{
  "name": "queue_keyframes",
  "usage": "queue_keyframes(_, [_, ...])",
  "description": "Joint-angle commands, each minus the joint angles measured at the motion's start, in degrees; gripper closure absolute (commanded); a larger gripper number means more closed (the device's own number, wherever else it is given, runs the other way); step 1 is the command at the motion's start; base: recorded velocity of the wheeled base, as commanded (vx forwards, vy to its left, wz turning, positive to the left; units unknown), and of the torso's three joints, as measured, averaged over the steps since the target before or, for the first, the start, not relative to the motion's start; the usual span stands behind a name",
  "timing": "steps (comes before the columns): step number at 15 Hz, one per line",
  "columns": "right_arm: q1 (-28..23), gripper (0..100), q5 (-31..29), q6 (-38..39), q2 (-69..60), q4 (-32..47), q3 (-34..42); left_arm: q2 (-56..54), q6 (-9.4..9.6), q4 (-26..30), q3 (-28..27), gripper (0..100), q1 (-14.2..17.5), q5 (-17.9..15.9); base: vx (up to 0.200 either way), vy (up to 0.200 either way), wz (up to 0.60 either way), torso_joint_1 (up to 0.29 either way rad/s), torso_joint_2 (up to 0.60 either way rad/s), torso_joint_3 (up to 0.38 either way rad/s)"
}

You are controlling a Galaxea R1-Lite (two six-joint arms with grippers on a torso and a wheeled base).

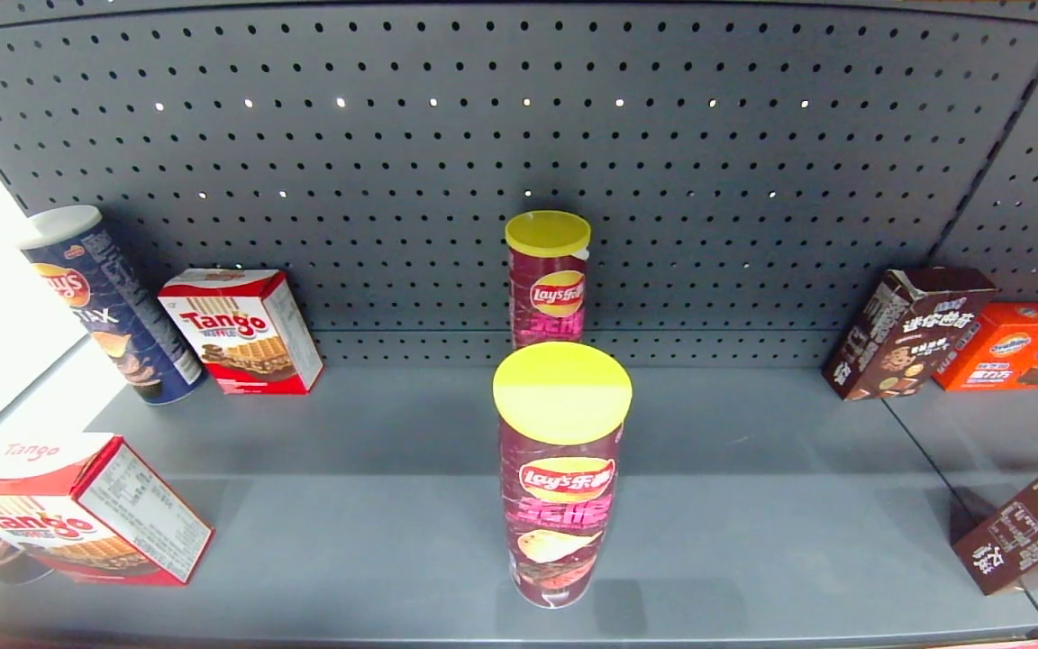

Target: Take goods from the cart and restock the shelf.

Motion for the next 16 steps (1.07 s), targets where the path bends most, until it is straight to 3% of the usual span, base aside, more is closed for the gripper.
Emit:
queue_keyframes(1, [0.0,0,0.0,-0.1,0.1,0.0,0.0,0.1,-0.03,-0.1,0.1,0,0.0,0.0,0.0,0.0,0.0,0.0,0.0,0.0])
queue_keyframes(4, [0.0,0,0.0,0.0,0.1,0.0,0.0,0.1,-0.12,-0.2,0.1,0,0.0,0.0,-0.133,0.0,0.0,0.002,0.0,0.0])
queue_keyframes(8, [0.0,0,0.0,0.0,0.1,0.0,0.0,0.1,0.24,-0.2,0.1,0,0.0,-0.2,0.0,0.0,0.0,0.0,0.0,0.0])
queue_keyframes(10, [0.0,0,0.0,0.0,0.1,0.0,0.0,0.1,-0.03,-0.1,0.1,0,0.0,0.0,0.0,0.2,0.0,0.01,0.01,0.0])
queue_keyframes(16, [0.0,0,0.0,0.0,0.1,0.0,0.0,0.1,-0.03,-0.1,0.1,0,0.0,-0.1,0.0,0.0,0.0,0.0,0.0,0.0])
